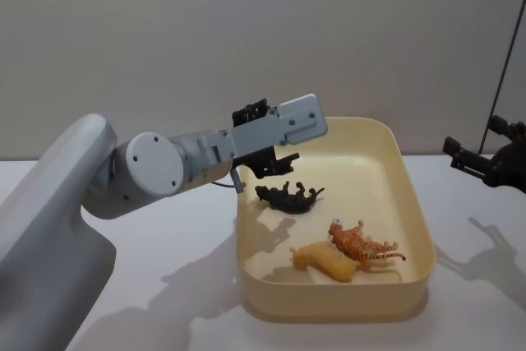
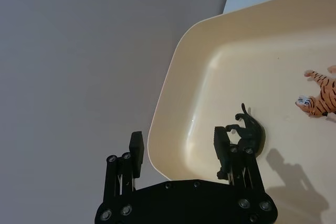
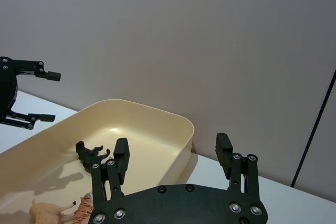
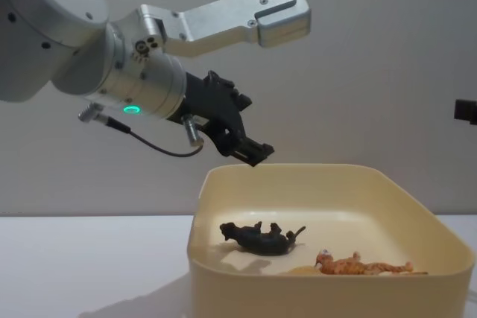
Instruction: Pick up the toy alternately with two hands and place it into the central storage box.
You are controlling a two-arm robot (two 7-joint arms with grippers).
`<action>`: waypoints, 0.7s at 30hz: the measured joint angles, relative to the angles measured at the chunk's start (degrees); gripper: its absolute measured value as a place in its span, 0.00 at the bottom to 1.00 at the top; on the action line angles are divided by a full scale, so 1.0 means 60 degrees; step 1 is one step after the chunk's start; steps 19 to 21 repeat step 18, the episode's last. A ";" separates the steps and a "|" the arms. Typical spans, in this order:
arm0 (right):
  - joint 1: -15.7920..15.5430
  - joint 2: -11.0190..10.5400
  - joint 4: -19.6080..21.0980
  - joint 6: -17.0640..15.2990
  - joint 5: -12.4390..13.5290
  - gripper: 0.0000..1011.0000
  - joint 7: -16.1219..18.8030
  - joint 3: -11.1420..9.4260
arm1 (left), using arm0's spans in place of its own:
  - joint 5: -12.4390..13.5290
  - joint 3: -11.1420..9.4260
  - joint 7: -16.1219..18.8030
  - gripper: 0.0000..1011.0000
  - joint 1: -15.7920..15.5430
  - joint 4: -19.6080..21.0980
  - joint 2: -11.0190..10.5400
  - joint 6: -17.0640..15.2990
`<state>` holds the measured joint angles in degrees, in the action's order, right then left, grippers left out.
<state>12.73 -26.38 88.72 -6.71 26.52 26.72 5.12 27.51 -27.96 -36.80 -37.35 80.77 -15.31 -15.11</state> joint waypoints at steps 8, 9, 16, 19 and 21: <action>0.0000 0.0000 0.0000 0.0000 0.0000 0.99 0.0000 -0.0001 | 0.0317 -0.0053 -0.0238 0.99 -0.0126 -0.0047 0.0039 0.0216; 0.0001 0.0000 0.0000 0.0000 0.0000 0.99 0.0000 -0.0001 | 0.0359 -0.0059 -0.0267 0.99 -0.0141 -0.0054 0.0044 0.0243; 0.0000 0.0000 0.0000 0.0000 0.0000 0.99 0.0000 0.0000 | 0.0503 -0.0083 -0.0368 0.99 -0.0196 -0.0075 0.0062 0.0337; 0.0000 0.0000 0.0000 0.0001 0.0000 0.99 0.0000 -0.0001 | 0.0527 -0.0087 -0.0384 0.99 -0.0202 -0.0078 0.0065 0.0349; 0.0000 0.0000 0.0000 0.0001 0.0000 0.99 0.0000 -0.0001 | 0.0527 -0.0087 -0.0384 0.99 -0.0202 -0.0078 0.0065 0.0349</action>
